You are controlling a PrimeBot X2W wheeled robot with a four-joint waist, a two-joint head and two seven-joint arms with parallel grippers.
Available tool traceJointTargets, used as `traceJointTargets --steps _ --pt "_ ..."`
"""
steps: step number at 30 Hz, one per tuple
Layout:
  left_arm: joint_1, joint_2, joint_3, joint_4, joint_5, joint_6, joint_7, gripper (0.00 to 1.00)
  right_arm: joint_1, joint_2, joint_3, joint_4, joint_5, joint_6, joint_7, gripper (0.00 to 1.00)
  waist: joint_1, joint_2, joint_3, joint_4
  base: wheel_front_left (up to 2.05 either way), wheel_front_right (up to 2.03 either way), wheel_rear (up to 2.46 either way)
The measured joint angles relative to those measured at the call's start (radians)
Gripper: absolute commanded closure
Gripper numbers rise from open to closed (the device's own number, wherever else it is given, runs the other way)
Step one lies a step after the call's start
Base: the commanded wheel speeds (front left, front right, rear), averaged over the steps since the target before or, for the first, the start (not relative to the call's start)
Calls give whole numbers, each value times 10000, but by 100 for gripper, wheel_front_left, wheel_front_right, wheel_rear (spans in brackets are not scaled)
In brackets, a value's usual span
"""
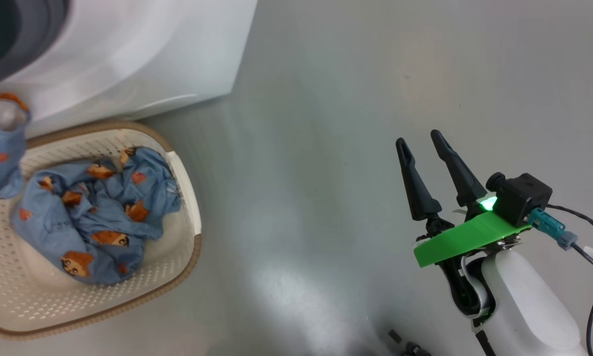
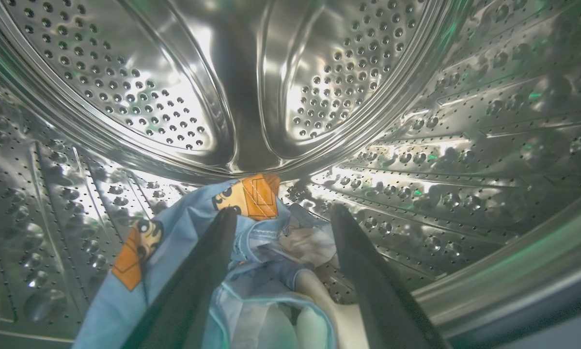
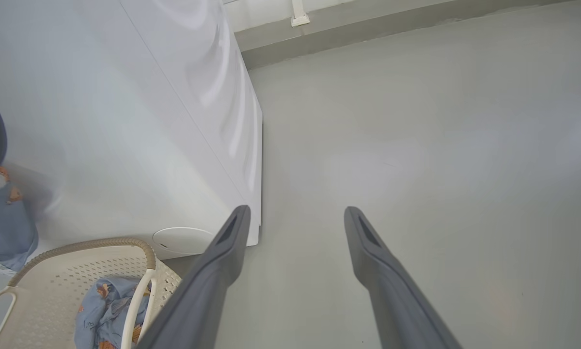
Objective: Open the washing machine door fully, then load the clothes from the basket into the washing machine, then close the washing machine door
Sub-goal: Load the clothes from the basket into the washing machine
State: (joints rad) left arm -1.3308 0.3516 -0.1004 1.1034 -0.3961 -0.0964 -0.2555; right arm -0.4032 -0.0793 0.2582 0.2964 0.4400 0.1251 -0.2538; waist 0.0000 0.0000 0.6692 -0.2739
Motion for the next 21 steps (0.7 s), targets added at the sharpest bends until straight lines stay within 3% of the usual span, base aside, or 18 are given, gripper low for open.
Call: traceJointTargets --steps 7,21 --pt "762 -278 113 -132 -94 -104 2 0 1 -171 -29 111 2 0 0 0 0 0 -677 235 0 0 0" --pt "4100 -1127 598 -2587 -107 -278 2 0 50 -575 -38 491 134 0 0 0 0 0 -2422 876 0 0 0"
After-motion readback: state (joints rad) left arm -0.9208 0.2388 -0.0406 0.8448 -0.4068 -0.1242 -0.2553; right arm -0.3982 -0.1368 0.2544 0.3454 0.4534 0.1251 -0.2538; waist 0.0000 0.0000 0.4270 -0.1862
